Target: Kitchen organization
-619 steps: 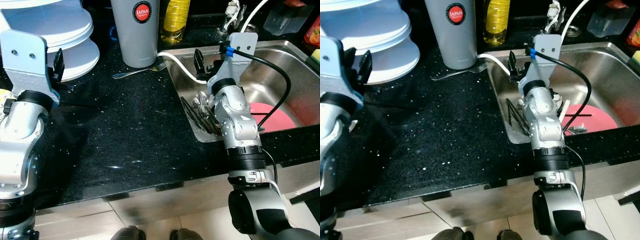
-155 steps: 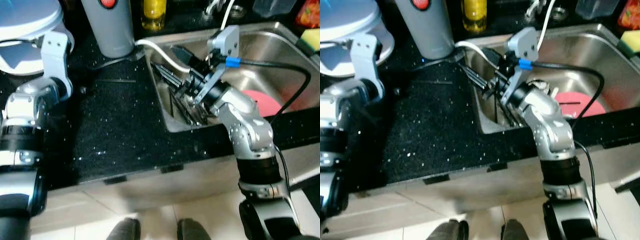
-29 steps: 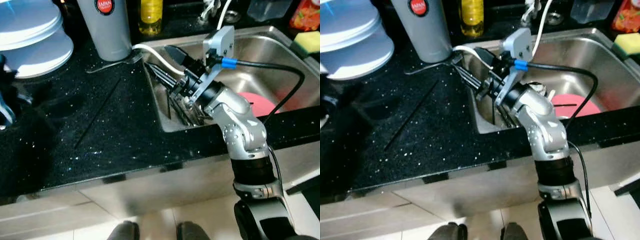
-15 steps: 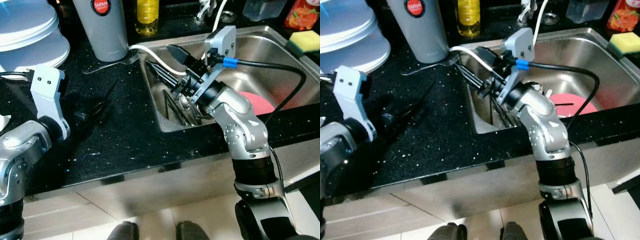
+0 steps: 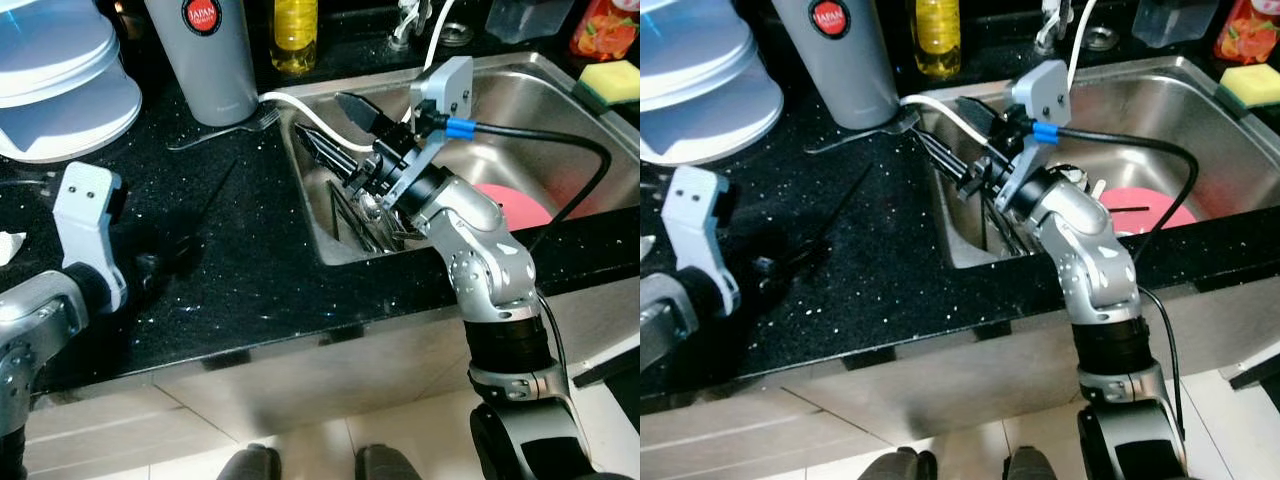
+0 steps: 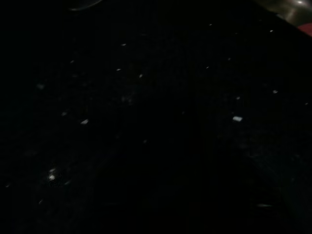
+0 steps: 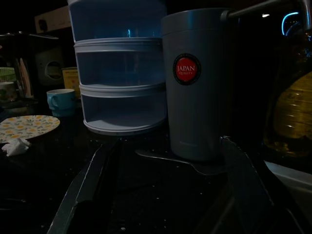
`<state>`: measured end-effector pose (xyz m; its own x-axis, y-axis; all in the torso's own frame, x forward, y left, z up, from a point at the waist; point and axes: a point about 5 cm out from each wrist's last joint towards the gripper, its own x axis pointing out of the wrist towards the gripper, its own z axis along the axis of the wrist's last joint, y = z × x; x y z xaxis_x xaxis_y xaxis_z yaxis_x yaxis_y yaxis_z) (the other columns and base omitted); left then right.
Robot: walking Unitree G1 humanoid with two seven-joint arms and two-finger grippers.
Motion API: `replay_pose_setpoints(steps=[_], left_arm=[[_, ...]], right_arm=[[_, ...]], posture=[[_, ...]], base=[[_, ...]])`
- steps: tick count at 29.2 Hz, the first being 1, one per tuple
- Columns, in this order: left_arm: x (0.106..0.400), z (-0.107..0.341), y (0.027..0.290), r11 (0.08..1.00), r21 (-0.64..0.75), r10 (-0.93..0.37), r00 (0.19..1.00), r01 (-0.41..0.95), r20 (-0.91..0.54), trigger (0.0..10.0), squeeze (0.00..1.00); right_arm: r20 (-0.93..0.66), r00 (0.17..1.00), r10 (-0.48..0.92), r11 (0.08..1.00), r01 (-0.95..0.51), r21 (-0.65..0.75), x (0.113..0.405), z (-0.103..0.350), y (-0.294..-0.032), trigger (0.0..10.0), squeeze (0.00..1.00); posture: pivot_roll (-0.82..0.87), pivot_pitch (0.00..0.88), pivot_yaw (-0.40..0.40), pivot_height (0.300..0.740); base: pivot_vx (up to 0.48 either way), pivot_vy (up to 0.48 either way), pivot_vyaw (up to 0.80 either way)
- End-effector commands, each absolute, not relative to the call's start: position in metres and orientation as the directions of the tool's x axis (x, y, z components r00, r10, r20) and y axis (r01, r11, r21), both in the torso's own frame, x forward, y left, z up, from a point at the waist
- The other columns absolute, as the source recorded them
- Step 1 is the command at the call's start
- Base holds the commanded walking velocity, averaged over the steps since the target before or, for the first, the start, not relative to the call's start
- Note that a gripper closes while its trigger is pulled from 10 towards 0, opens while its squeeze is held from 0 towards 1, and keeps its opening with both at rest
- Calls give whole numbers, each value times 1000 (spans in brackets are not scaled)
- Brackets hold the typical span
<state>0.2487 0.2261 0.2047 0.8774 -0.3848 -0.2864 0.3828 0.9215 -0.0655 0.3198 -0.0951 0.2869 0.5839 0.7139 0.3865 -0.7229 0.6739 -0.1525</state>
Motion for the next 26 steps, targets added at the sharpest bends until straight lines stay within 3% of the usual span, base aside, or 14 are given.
replay_pose_setpoints(steps=[1, 13, 18, 19, 20, 22, 23, 24, 26], left_arm=[[245, 180, 227, 922, -101, -380, 827, 373, -414, 0, 0], [248, 188, 223, 916, -2, -367, 834, 402, -411, 0, 0], [263, 217, 217, 915, 49, -376, 889, 402, -262, 0, 0], [267, 228, 215, 911, 62, -389, 900, 407, -196, 9686, 0], [267, 228, 215, 911, 62, -389, 900, 407, -196, 9686, 0], [272, 260, 209, 904, 56, -425, 905, 425, -11, 10000, 0], [272, 260, 209, 904, 56, -425, 905, 425, -11, 10000, 0], [268, 287, 202, 868, 48, -496, 857, 495, 137, 10000, 0], [268, 287, 202, 868, 48, -496, 857, 495, 137, 10000, 0]], right_arm=[[407, 571, 713, 670, -726, -156, 316, 289, -95, 10000, 0], [410, 573, 710, 673, -723, -154, 317, 290, -95, 10000, 0], [413, 573, 708, 675, -722, -154, 317, 290, -96, 10000, 0], [413, 574, 707, 675, -721, -154, 317, 290, -96, 10000, 0], [413, 574, 707, 675, -721, -154, 317, 290, -96, 10000, 0], [414, 576, 705, 678, -719, -155, 318, 290, -96, 10000, 0], [414, 576, 705, 678, -719, -155, 318, 290, -96, 10000, 0], [419, 584, 695, 688, -709, -152, 318, 291, -97, 10000, 0], [419, 584, 695, 688, -709, -152, 318, 291, -97, 10000, 0]], posture=[[37, 123, 80, 740], [38, 123, 80, 740], [35, 119, 77, 740], [36, 118, 76, 740], [36, 118, 76, 740], [30, 117, 83, 740], [30, 117, 83, 740], [23, 119, 86, 740], [23, 119, 86, 740]], base=[[0, 0, 0], [0, 0, 0], [0, 0, 0], [0, 0, 0], [0, 0, 0], [0, 0, 0], [0, 0, 0], [0, 0, 0], [0, 0, 0]])
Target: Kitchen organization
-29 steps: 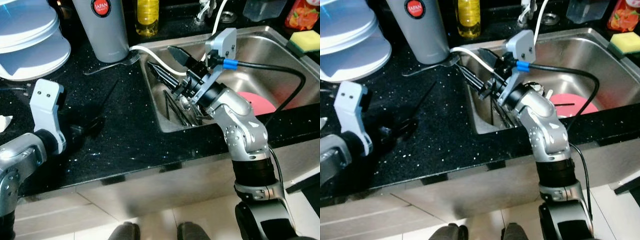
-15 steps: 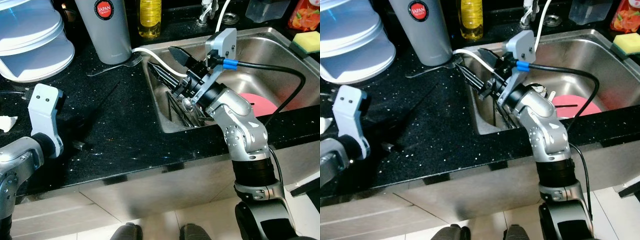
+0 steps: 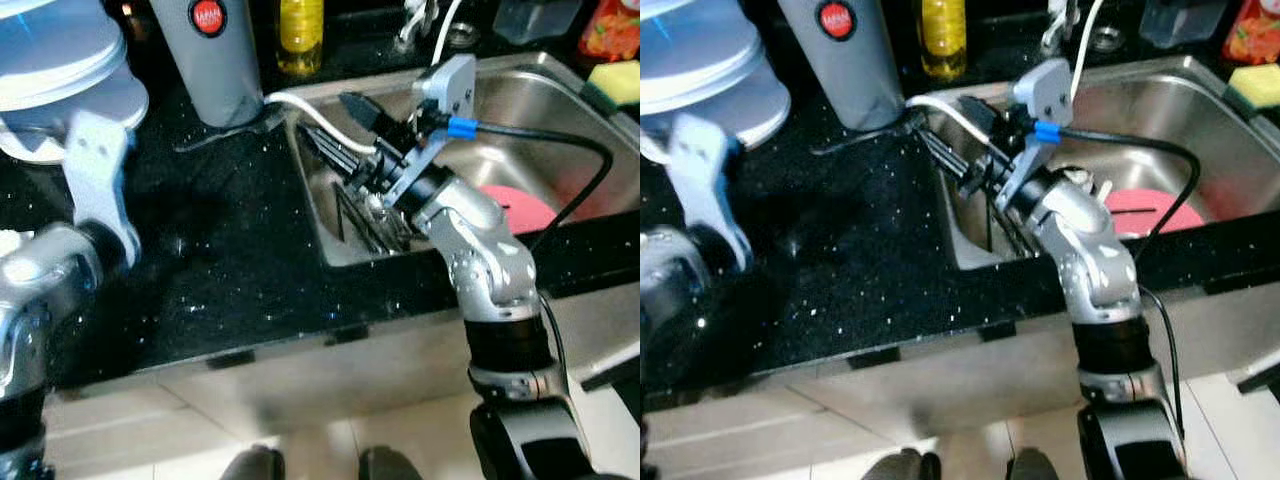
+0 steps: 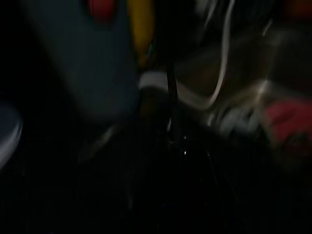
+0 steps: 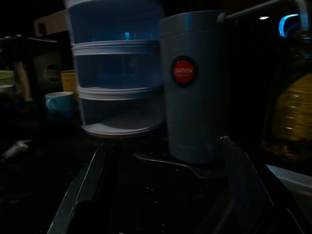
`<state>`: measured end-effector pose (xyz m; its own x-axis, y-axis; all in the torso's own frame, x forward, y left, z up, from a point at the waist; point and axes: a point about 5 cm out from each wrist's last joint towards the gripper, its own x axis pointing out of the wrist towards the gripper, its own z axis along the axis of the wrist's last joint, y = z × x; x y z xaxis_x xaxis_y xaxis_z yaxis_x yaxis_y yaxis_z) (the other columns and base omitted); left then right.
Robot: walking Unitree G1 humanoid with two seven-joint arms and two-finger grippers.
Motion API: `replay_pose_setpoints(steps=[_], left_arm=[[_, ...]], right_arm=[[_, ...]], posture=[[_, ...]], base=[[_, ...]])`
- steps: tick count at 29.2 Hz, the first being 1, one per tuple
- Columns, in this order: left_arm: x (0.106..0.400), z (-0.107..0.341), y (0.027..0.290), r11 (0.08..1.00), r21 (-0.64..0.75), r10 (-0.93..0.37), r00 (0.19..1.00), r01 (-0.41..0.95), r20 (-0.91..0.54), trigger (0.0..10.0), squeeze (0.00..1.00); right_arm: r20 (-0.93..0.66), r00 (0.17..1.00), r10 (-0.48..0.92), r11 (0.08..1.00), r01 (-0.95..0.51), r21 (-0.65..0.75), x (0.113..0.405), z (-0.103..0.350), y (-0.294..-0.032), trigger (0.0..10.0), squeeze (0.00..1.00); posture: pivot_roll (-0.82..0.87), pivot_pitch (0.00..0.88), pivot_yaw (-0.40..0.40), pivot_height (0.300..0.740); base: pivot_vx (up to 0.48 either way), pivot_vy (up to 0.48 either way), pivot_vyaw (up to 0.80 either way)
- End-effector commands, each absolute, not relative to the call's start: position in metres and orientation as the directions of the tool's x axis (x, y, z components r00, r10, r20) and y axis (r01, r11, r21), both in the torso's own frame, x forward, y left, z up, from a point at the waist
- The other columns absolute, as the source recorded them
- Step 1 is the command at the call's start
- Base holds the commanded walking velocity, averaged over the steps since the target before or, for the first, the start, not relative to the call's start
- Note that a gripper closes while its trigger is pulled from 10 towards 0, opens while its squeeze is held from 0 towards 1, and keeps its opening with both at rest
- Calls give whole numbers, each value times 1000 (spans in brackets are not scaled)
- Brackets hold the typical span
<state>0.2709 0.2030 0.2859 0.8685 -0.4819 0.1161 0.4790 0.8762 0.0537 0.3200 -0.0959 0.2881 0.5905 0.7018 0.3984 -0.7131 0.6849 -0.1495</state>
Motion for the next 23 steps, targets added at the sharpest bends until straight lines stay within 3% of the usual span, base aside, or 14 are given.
replay_pose_setpoints(steps=[1, 6, 13, 18, 19, 23], left_arm=[[265, 302, 200, 841, 48, -535, 815, 539, 220, 10000, 0], [265, 310, 197, 816, 28, -562, 781, 577, 271, 10000, 0], [262, 320, 190, 723, -36, -632, 681, 690, 370, 10000, 0], [261, 316, 191, 711, -38, -653, 679, 702, 334, 10000, 0], [261, 310, 189, 713, -25, -665, 686, 701, 294, 10000, 0], [262, 304, 185, 707, -12, -681, 686, 707, 258, 10000, 0]], right_arm=[[424, 603, 676, 706, -694, -139, 320, 291, -101, 10000, 0], [435, 627, 646, 730, -675, -110, 323, 292, -104, 10000, 0], [491, 666, 562, 752, -659, 33, 328, 296, -109, 10000, 0], [519, 670, 531, 735, -669, 112, 328, 297, -113, 10000, 0], [528, 672, 519, 698, -690, 191, 329, 296, -113, 10000, 0], [539, 663, 519, 659, -712, 241, 329, 297, -111, 10000, 0]], posture=[[24, 120, 86, 740], [24, 120, 87, 740], [18, 114, 88, 740], [21, 110, 86, 740], [21, 110, 86, 740], [23, 107, 83, 740]], base=[[0, 0, 0], [0, 0, 0], [0, 0, 0], [0, 0, 0], [0, 0, 0], [0, 0, 0]])
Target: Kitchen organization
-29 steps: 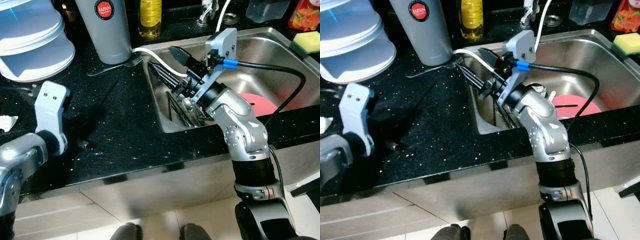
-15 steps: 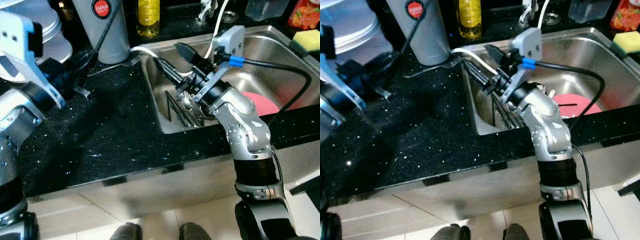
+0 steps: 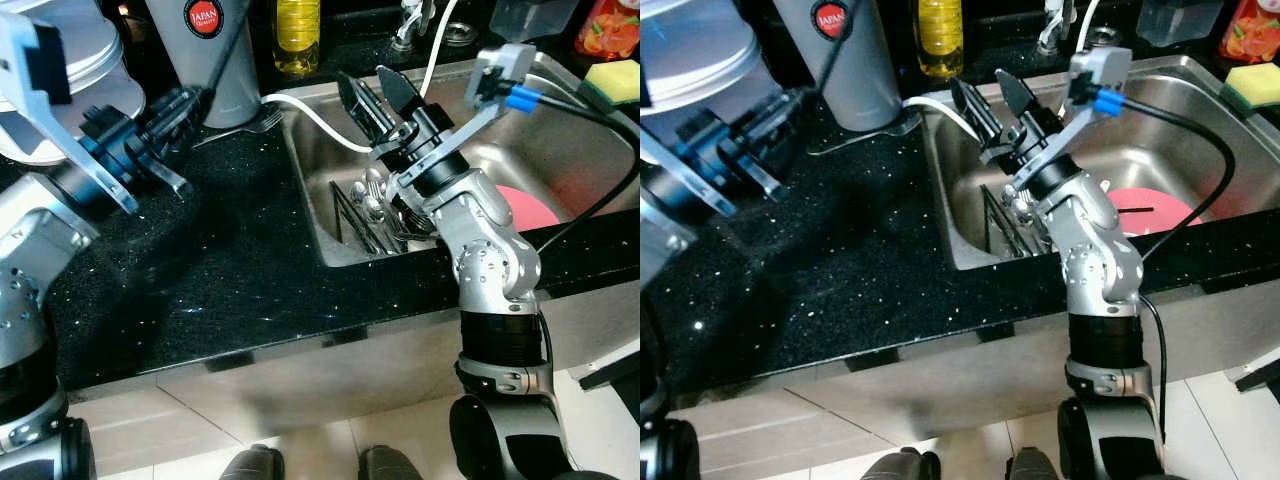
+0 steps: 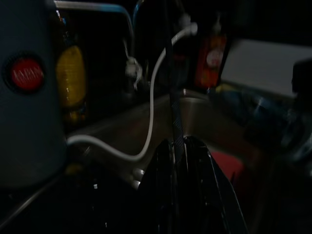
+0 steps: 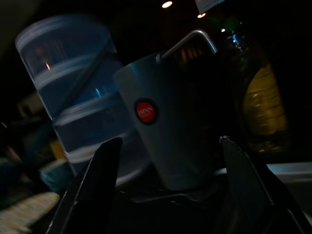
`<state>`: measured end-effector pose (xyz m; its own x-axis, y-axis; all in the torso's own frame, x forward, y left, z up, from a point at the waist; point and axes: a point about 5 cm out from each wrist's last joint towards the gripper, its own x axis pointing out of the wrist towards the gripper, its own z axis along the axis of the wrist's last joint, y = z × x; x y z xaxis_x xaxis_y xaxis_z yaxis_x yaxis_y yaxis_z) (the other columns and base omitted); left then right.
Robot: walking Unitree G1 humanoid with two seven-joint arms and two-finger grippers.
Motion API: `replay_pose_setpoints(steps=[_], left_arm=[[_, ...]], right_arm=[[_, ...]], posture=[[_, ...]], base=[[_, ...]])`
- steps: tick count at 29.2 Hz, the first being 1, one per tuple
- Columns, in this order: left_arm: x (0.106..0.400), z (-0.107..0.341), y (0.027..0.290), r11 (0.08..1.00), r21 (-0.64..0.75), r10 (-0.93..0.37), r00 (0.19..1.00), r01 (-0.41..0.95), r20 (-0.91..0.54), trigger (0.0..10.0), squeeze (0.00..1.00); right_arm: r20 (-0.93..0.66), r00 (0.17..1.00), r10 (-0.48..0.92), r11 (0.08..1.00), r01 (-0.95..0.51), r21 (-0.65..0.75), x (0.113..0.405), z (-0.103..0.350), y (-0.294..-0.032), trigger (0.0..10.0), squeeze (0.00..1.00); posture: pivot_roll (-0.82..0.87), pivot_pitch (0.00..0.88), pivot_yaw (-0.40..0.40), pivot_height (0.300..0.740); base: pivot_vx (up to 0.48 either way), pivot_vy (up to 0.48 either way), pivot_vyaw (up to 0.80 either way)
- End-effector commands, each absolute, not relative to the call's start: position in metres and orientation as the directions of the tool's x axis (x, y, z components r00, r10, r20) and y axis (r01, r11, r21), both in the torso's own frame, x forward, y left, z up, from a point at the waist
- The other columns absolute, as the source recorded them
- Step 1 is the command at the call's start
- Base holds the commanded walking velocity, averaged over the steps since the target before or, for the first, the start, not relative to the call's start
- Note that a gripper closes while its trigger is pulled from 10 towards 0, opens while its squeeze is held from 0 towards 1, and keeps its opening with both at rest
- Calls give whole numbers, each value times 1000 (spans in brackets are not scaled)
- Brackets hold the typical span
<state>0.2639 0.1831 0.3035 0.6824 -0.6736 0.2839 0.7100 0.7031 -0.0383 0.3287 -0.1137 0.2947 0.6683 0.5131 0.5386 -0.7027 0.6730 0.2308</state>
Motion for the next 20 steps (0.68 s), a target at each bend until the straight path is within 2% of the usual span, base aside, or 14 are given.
replay_pose_setpoints(steps=[1, 6, 7, 13, 14, 20], left_arm=[[263, 292, 176, 691, 14, -710, 675, 723, 201, 10000, 0], [264, 288, 165, 655, 8, -743, 642, 756, 186, 10000, 0], [264, 288, 156, 626, -10, -764, 616, 780, 195, 10000, 0], [263, 286, 140, 569, -26, -802, 562, 822, 203, 10000, 0], [263, 285, 136, 559, -30, -808, 552, 829, 206, 10000, 0], [264, 281, 127, 529, -39, -826, 525, 848, 207, 10000, 0]], right_arm=[[564, 623, 542, 582, -762, 282, 325, 299, -106, 10000, 1000], [580, 582, 571, 508, -805, 308, 319, 304, -103, 10000, 1000], [591, 567, 574, 457, -820, 343, 318, 305, -102, 10000, 1000], [578, 583, 571, 420, -812, 405, 320, 305, -101, 10000, 1000], [571, 591, 569, 421, -806, 416, 321, 305, -101, 10000, 0], [532, 607, 591, 429, -794, 430, 324, 302, -99, 10000, 0]], posture=[[24, 105, 81, 740], [17, 103, 80, 740], [13, 101, 78, 740], [11, 103, 74, 740], [11, 103, 71, 740], [11, 107, 65, 740]], base=[[0, 0, 0], [0, 0, 0], [0, 0, 0], [0, 0, 0], [0, 0, 0], [0, 0, 0]])
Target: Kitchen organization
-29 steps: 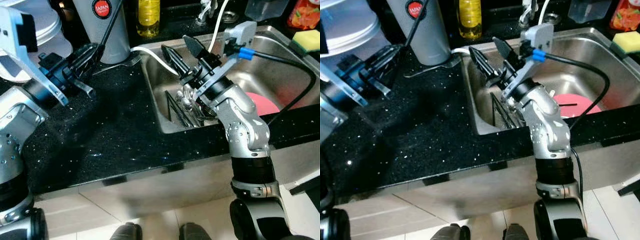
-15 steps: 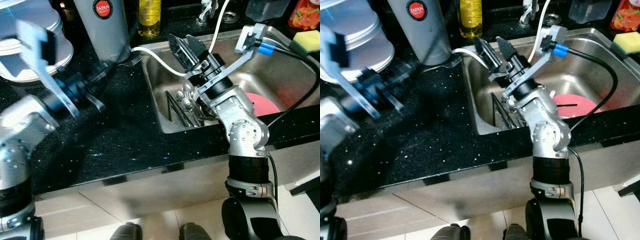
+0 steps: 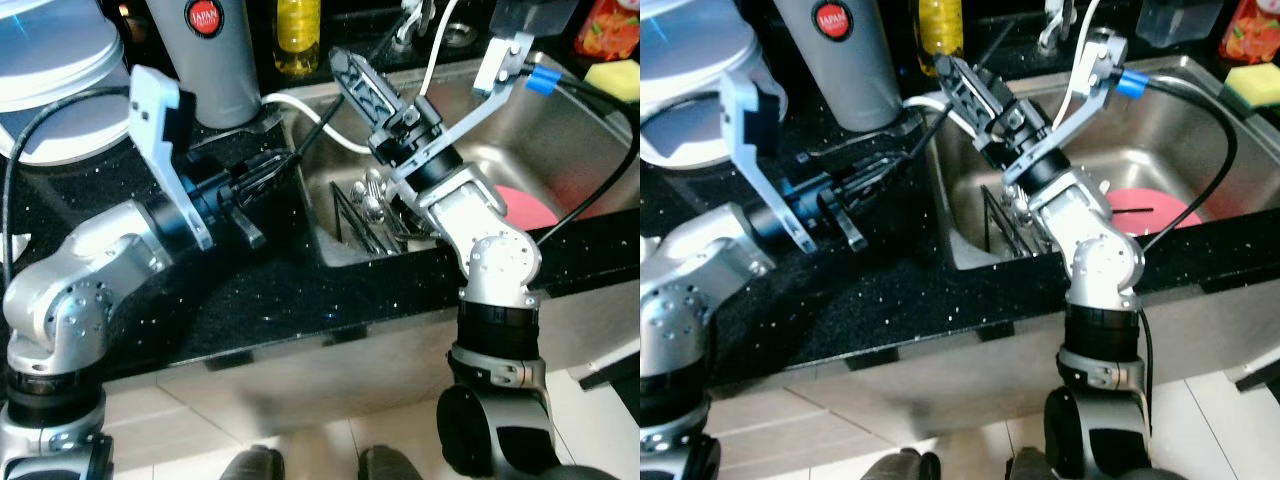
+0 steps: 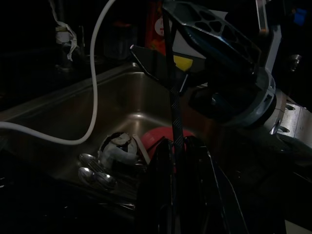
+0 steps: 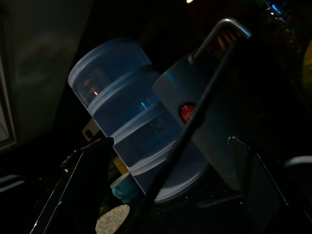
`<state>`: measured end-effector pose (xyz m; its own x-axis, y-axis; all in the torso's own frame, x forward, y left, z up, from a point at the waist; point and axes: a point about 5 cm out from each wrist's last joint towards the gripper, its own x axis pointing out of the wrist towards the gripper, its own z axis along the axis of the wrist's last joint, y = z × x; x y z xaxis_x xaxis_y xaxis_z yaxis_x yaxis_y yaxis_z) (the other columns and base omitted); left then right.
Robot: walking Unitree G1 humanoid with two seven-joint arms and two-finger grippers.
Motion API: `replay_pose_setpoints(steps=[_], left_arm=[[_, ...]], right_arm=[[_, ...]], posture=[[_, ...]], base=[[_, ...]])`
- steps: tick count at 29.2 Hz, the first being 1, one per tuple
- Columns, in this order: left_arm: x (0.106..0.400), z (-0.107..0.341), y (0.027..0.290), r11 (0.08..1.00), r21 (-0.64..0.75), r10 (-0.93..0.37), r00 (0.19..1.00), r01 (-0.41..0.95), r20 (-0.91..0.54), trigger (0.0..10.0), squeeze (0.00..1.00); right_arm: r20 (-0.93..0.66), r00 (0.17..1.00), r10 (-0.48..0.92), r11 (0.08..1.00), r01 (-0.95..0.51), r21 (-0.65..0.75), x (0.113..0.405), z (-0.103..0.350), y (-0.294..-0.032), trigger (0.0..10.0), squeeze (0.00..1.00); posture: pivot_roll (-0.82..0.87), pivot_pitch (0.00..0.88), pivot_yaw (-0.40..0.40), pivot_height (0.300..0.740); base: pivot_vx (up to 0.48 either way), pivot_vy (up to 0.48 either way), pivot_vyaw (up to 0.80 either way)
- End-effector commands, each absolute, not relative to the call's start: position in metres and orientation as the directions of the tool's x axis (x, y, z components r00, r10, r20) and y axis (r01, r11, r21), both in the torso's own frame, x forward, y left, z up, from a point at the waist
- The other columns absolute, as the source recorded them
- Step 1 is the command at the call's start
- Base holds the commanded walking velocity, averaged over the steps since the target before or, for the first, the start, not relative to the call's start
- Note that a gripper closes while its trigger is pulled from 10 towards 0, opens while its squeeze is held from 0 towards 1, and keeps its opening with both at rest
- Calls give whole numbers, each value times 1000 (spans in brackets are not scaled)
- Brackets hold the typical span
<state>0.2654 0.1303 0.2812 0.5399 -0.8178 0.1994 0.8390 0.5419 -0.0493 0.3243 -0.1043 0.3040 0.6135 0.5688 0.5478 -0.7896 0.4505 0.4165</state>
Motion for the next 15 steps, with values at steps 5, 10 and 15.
replay_pose_setpoints(steps=[5, 10, 15], left_arm=[[267, 277, 125, 543, -45, -819, 541, 838, 194, 10000, 0], [267, 275, 126, 557, -39, -811, 554, 829, 188, 10000, 0], [273, 272, 126, 610, -3, -780, 602, 792, 172, 10000, 0]], right_arm=[[528, 612, 589, 420, -790, 446, 325, 303, -98, 0, 0], [524, 631, 572, 424, -774, 470, 327, 304, -101, 0, 0], [525, 646, 554, 406, -760, 507, 329, 304, -104, 0, 0]], posture=[[12, 109, 62, 740], [12, 108, 60, 740], [11, 109, 61, 740]], base=[[0, 0, 0], [0, 0, 0], [0, 0, 0]])
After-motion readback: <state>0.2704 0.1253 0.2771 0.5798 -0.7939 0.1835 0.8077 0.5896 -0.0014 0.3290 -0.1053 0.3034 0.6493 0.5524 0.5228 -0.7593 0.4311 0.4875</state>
